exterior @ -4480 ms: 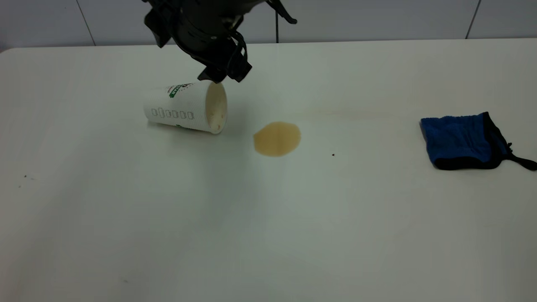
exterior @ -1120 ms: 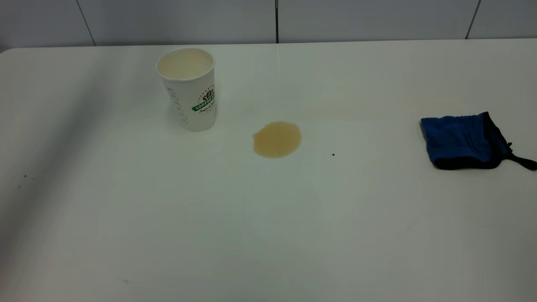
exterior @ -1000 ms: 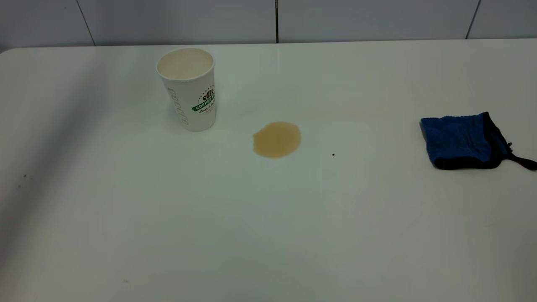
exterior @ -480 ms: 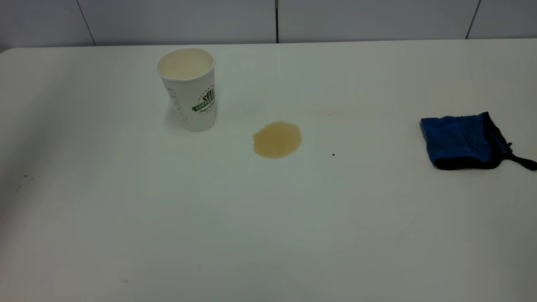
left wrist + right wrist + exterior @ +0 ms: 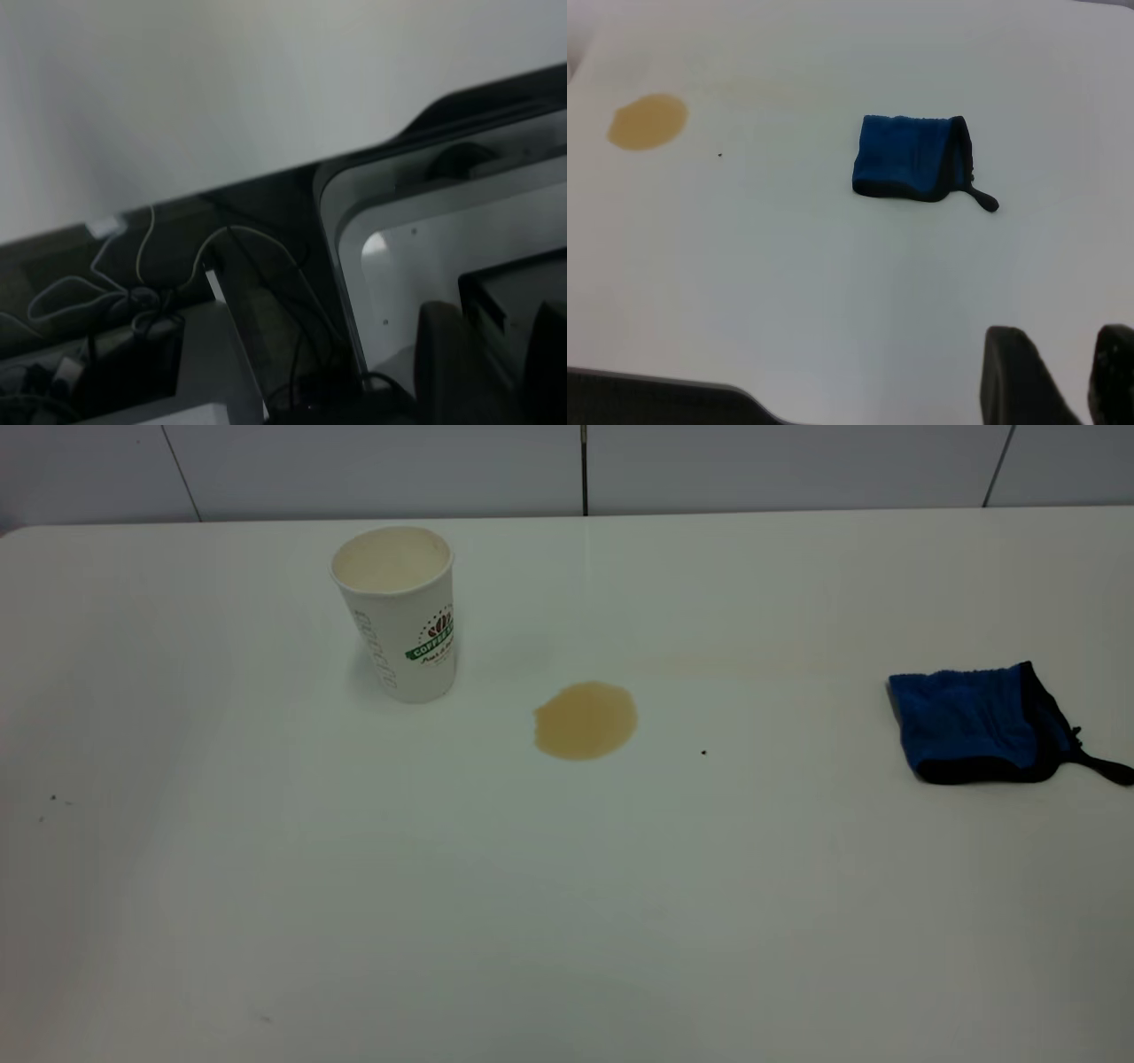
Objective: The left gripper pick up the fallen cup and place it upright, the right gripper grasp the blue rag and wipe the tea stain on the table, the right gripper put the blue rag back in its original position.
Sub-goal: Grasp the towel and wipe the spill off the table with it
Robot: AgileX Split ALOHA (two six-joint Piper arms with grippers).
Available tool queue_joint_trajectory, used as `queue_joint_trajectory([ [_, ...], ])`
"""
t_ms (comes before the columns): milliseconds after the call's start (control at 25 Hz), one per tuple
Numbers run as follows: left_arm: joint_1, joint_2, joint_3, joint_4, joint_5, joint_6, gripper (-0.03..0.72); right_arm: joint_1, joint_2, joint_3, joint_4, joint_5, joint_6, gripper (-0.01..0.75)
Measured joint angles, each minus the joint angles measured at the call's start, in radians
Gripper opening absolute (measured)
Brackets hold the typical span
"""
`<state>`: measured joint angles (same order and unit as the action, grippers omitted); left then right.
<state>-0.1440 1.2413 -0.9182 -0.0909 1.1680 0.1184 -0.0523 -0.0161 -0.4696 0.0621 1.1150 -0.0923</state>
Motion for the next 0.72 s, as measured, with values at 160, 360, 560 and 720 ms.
queue_joint_trajectory([
  [160,0.096,-0.269,0.204,-0.006,-0.034,-0.004,0.241,0.000,0.000,0.000,0.000,0.000,0.000,0.243],
  [360,0.220,-0.570,0.326,-0.006,-0.075,0.004,0.241,0.000,0.000,0.000,0.000,0.000,0.000,0.243],
  [560,0.231,-0.819,0.372,0.005,-0.080,0.007,0.241,0.000,0.000,0.000,0.000,0.000,0.000,0.243],
  [720,0.231,-0.981,0.389,0.023,-0.074,0.000,0.241,0.000,0.000,0.000,0.000,0.000,0.000,0.243],
])
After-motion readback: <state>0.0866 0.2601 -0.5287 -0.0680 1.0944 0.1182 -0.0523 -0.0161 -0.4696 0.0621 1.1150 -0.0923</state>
